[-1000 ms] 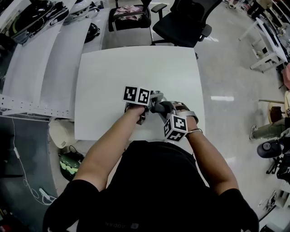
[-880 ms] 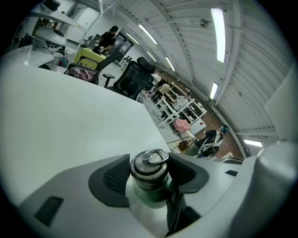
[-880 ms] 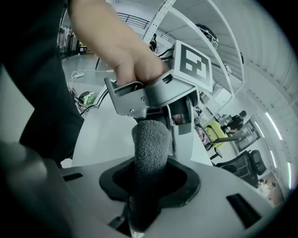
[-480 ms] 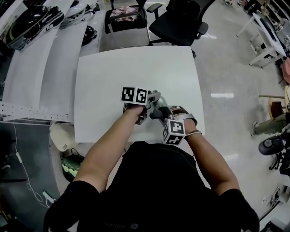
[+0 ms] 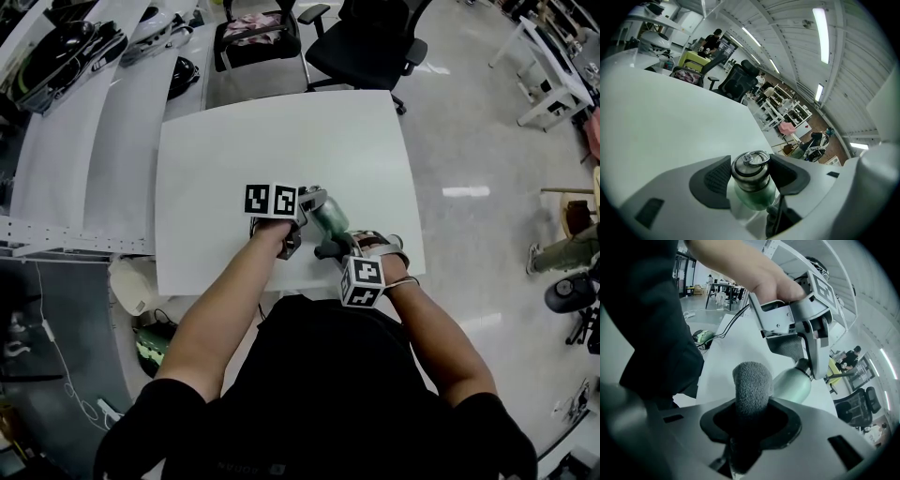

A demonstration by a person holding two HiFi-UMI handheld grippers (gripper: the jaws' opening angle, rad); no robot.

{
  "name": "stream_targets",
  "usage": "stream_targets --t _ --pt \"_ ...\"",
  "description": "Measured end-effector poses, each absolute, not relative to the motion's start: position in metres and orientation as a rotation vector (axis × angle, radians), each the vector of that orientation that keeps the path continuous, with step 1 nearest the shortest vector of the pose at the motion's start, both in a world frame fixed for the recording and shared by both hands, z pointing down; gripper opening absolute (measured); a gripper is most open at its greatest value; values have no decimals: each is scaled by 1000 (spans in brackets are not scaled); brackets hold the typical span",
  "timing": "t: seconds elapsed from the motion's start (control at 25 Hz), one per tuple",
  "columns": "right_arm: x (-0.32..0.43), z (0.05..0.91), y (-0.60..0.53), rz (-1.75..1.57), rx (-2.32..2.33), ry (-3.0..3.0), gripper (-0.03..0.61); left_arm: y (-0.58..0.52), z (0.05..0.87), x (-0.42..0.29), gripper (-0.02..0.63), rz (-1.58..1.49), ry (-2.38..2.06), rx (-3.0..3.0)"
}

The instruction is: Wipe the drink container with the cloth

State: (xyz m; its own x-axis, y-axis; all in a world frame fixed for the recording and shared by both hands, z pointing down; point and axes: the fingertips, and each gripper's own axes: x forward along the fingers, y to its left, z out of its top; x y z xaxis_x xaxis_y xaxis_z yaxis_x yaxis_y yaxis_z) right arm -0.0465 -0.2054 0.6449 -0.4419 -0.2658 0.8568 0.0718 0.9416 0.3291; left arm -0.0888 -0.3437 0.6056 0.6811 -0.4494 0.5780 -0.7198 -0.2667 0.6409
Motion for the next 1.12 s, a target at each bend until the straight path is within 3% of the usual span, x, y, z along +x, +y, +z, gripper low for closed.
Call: stream_targets --t 0.52,1.12 --pt "-12 621 -211 19 340 -2204 112 -325 594 -89 262 319 -994 2005" --pt "14 574 -253 1060 608 -2454 112 -269 583 -71 259 539 -936 2355"
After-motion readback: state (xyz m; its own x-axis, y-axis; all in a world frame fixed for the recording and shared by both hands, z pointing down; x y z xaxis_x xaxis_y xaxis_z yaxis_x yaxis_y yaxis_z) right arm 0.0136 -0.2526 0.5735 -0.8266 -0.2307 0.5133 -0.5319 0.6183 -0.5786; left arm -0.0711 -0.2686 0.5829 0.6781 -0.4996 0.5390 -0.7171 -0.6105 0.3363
